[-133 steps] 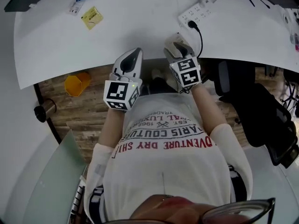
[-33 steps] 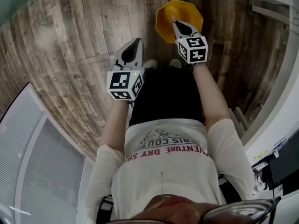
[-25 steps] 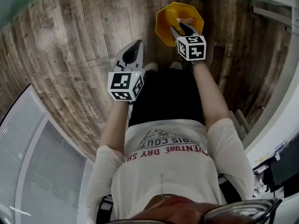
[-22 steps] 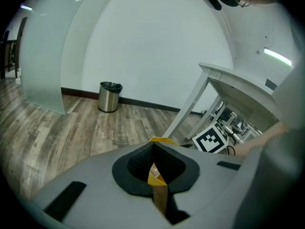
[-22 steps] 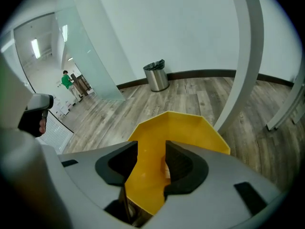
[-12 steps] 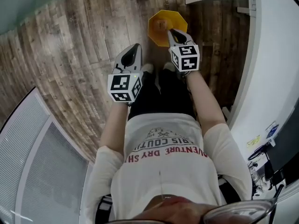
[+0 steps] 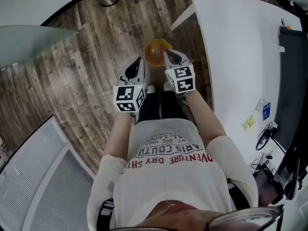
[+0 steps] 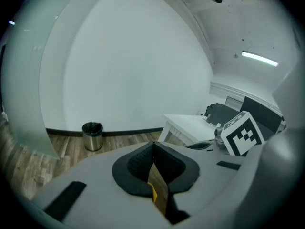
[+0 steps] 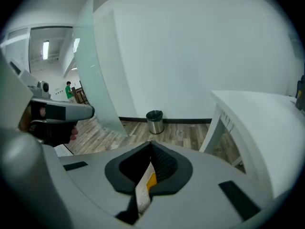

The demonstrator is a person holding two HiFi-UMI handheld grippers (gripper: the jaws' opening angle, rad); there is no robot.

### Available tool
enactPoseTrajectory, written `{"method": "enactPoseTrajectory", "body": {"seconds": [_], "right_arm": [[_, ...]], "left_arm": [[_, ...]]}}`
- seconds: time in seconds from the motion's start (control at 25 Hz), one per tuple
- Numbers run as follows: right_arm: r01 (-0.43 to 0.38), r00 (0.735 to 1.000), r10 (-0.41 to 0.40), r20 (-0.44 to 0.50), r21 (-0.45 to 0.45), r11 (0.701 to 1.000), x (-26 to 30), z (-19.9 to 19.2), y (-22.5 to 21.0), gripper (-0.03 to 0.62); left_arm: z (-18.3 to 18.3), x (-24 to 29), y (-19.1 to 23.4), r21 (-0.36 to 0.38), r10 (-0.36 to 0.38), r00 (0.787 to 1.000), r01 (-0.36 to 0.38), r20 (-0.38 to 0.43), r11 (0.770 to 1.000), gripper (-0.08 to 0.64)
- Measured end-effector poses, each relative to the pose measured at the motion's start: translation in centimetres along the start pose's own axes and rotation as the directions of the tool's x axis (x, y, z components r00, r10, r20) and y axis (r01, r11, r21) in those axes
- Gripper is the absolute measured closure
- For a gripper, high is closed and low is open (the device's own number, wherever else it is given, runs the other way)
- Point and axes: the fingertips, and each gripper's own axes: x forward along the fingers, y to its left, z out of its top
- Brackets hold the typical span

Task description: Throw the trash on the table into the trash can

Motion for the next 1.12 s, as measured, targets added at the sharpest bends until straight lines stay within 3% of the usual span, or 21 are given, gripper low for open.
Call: {"method": "enactPoseTrajectory", "body": {"seconds": [0.2,0.32,0.44,0.6,0.72,0.84,1.04,1.12], "right_arm": [[0.094,0.989,-0.096,0.112,0.02,0.995,-8.2,5.9,-0.1,0.567],[0.188,0.963,-0.195,0.185,0.056,0.981,-13.4,7.4,-1.0,0.566],[0.29,0.917,-0.319,0.238,0.151,0.945,-18.8,6.9,-3.5,0.566],[0.428,0.834,-0.488,0.259,0.256,0.867,-27.2,3.5,-7.3,0.566],[0.5,0.77,-0.584,0.258,0.325,0.803,-33.9,0.4,-10.1,0.566],[0.565,0.695,-0.675,0.247,0.392,0.726,-41.1,-3.4,-12.8,0.567],[0.684,0.502,-0.837,0.217,0.493,0.538,-54.0,-10.9,-15.7,0.566],[0.706,0.441,-0.876,0.194,0.528,0.472,-58.4,-14.2,-16.1,0.566]], "left_arm": [[6.9,-3.0,-4.2,0.07,-0.09,0.993,0.084,0.079,0.994,0.537],[8.8,-4.6,-7.4,0.12,-0.164,0.982,0.152,0.096,0.981,0.537],[9.7,-4.2,-12.3,0.189,-0.279,0.957,0.26,0.083,0.947,0.537],[9.3,-3.9,-21.2,0.279,-0.423,0.904,0.392,0.06,0.877,0.537],[7.9,-4.2,-28.9,0.323,-0.523,0.852,0.489,0.019,0.81,0.537],[6.0,-4.9,-37.5,0.374,-0.626,0.78,0.589,-0.028,0.717,0.537],[1.8,-7.5,-51.1,0.425,-0.771,0.628,0.729,-0.106,0.536,0.537],[0.2,-8.9,-55.5,0.445,-0.812,0.571,0.762,-0.119,0.471,0.537]]}}
